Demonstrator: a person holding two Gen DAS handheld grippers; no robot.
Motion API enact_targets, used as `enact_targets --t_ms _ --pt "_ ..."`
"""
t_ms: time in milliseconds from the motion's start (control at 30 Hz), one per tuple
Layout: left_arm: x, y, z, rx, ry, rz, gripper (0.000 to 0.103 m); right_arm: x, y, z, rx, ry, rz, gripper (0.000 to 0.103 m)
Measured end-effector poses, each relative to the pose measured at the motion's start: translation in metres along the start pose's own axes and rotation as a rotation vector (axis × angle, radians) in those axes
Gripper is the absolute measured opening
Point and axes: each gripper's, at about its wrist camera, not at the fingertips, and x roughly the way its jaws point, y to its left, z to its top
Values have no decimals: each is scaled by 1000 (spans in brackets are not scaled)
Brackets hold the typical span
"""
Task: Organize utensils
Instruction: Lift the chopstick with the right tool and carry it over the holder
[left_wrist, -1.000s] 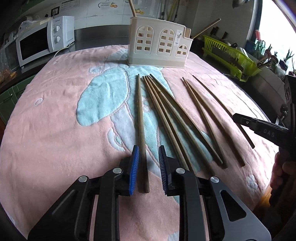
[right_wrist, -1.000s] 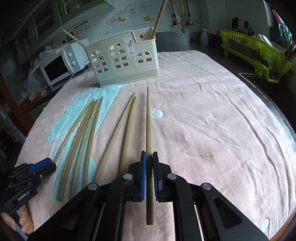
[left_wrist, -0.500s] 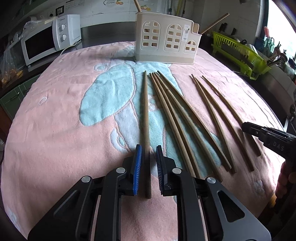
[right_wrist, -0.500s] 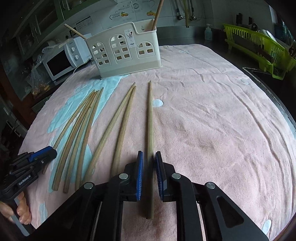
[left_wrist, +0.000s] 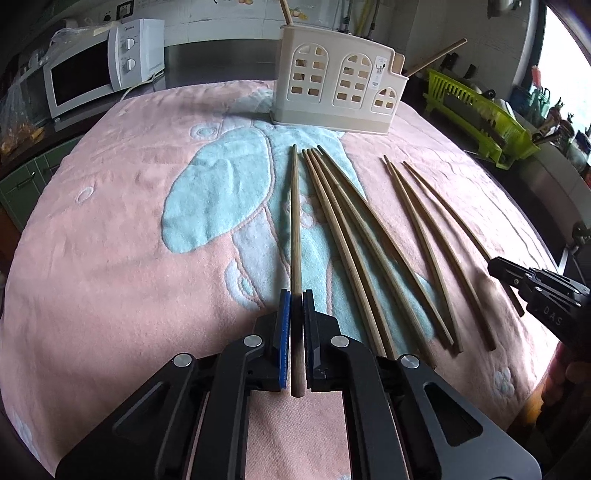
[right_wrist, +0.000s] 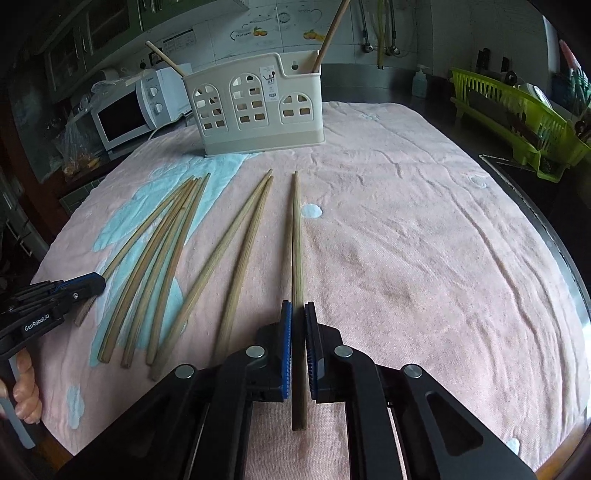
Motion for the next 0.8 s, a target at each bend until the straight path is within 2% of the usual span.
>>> enact_targets --t_ms 467,700,800 --pt "-41 3 34 -30 -160 -63 5 -55 0 37 -21 -202 36 7" --pt "-48 7 60 -34 -210 -80 5 -60 -1 67 -47 -242 72 7" --pt "-58 7 76 -30 -255 -80 5 -62 -6 85 -42 -255 104 7"
